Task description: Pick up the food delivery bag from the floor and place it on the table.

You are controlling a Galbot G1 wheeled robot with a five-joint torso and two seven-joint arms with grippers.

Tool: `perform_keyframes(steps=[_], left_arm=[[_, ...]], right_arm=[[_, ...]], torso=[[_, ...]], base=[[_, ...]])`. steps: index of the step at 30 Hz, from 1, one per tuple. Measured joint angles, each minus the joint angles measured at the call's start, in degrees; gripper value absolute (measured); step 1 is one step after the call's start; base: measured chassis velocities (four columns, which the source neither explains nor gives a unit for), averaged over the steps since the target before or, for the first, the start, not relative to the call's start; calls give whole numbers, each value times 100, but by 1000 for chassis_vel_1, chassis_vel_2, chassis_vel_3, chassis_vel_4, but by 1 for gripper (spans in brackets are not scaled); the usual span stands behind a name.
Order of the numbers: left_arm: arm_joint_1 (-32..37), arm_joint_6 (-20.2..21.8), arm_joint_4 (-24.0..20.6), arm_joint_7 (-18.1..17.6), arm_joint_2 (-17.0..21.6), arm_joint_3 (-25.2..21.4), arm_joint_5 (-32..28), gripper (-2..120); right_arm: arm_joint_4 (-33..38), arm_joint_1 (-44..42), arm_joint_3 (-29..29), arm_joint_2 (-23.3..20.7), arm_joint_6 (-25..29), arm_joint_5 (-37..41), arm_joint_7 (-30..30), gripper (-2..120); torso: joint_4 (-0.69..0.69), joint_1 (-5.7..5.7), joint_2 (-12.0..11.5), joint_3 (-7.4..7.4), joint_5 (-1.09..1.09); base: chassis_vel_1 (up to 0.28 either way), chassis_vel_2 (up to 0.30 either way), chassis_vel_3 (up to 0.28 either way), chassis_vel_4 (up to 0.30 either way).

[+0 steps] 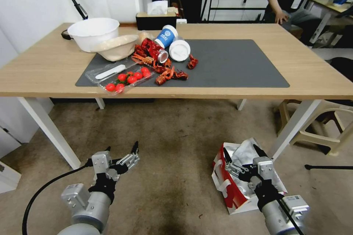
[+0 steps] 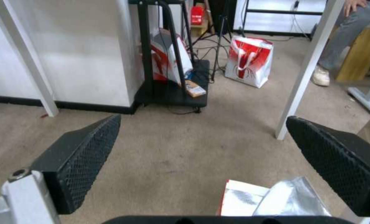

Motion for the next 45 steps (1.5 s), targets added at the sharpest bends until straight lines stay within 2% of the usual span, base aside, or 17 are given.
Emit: perform_keyframes(steps=[10,30,38,45], left_arm=[[14,-19,10,24,12,-27,15,100],[-6,-42,75,26,30,-44,21,100],[-9,-50,99,13,72,-55,21,100],[-8,-49,98,5,82,-61,23,100]], right_arm=[[-48,18,23,0,-6,22,-5,100],[-127,35,21,0,-18,-23,2,100],[-169,23,7,0,-11,-61,7,100],[-160,18,5,0,-9,-69,8,100]], torso=[[0,-97,-266,-169,0],[0,-223,-628,-404,0],[0,-319,-906,-588,0],[0,-363,-1045,-683,0]], base=[[0,0,0,0],[0,0,0,0],[0,0,0,0],[0,0,0,0]])
